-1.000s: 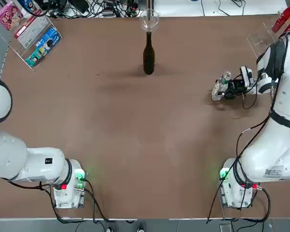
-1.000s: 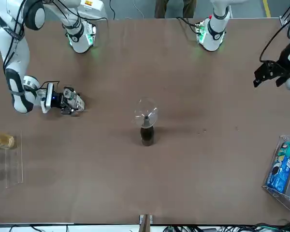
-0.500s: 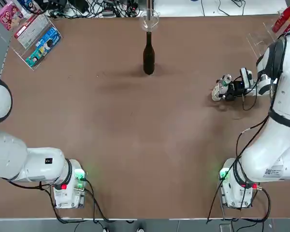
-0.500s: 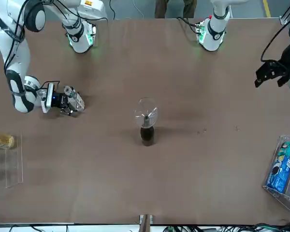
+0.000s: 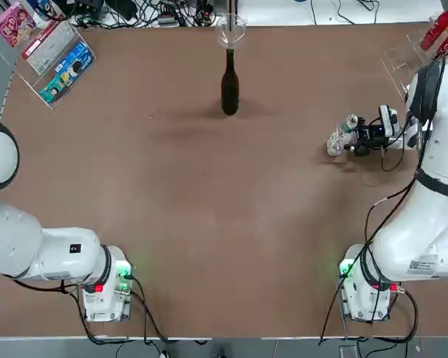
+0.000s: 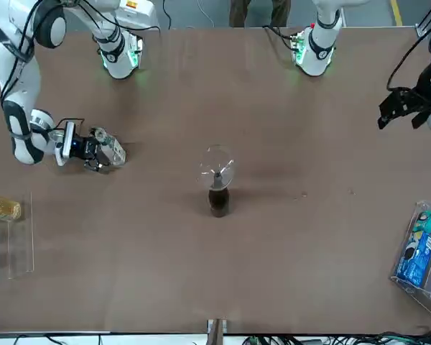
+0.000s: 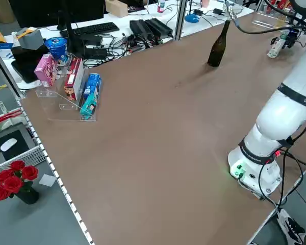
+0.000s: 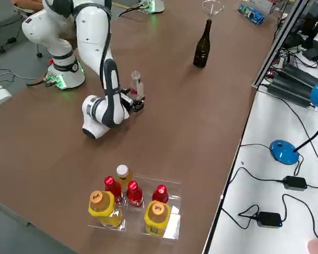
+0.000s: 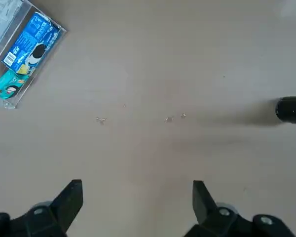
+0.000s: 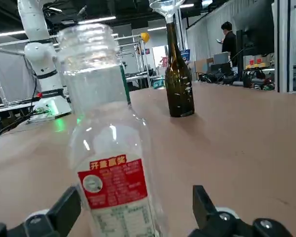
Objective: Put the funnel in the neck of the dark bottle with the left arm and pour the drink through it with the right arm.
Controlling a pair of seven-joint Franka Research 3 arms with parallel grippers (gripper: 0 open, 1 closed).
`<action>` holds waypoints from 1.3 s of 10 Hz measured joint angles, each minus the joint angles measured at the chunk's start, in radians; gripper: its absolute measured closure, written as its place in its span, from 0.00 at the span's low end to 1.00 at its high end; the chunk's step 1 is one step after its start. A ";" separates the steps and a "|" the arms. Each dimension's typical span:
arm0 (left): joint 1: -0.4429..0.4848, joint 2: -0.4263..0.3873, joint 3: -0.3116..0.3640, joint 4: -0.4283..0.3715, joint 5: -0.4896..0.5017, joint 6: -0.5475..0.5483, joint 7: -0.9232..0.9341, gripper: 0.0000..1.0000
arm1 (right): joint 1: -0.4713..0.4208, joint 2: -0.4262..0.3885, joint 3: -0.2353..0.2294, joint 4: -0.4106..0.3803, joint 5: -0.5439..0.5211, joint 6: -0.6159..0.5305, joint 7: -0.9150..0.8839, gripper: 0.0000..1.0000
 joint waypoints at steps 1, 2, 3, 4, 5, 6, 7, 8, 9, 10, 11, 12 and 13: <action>0.001 0.000 0.001 0.000 0.000 0.000 0.002 0.02 | 0.000 0.000 -0.020 0.000 -0.002 -0.009 0.000 0.00; 0.001 0.000 0.001 0.000 0.000 0.002 0.002 0.02 | 0.001 0.000 -0.041 0.000 -0.007 -0.017 0.000 0.00; 0.000 0.000 0.000 0.001 0.000 0.003 0.002 0.02 | 0.001 0.000 -0.069 0.001 -0.016 -0.025 0.011 0.00; 0.000 -0.001 0.000 0.002 0.000 0.004 0.002 0.02 | 0.002 0.000 -0.102 0.005 -0.041 -0.032 0.024 0.00; 0.000 -0.003 -0.001 0.004 0.000 0.004 0.002 0.02 | 0.002 -0.002 -0.134 0.015 -0.065 -0.038 0.038 0.00; 0.000 -0.005 -0.001 0.007 0.000 0.004 0.002 0.02 | 0.003 -0.007 -0.164 0.032 -0.088 -0.043 0.060 0.00; 0.000 -0.006 0.000 0.007 0.000 0.004 0.003 0.02 | 0.006 -0.018 -0.189 0.049 -0.105 -0.048 0.084 0.00; 0.001 -0.006 0.000 0.007 0.000 0.004 0.003 0.02 | 0.013 -0.039 -0.208 0.061 -0.116 -0.048 0.112 0.00; 0.001 -0.006 0.001 0.007 0.000 0.004 0.003 0.02 | 0.023 -0.068 -0.221 0.068 -0.129 -0.048 0.142 0.00; 0.001 -0.006 0.001 0.007 0.000 0.004 0.003 0.01 | 0.033 -0.100 -0.226 0.077 -0.142 -0.045 0.196 0.00; 0.001 -0.006 0.001 0.007 0.000 0.004 0.003 0.02 | 0.042 -0.134 -0.230 0.088 -0.162 -0.032 0.271 0.00; 0.001 -0.006 0.002 0.007 0.000 0.005 0.003 0.02 | 0.047 -0.177 -0.232 0.101 -0.195 -0.004 0.359 0.00; 0.001 -0.006 0.002 0.007 0.000 0.009 0.003 0.01 | 0.049 -0.237 -0.234 0.114 -0.248 0.033 0.464 0.00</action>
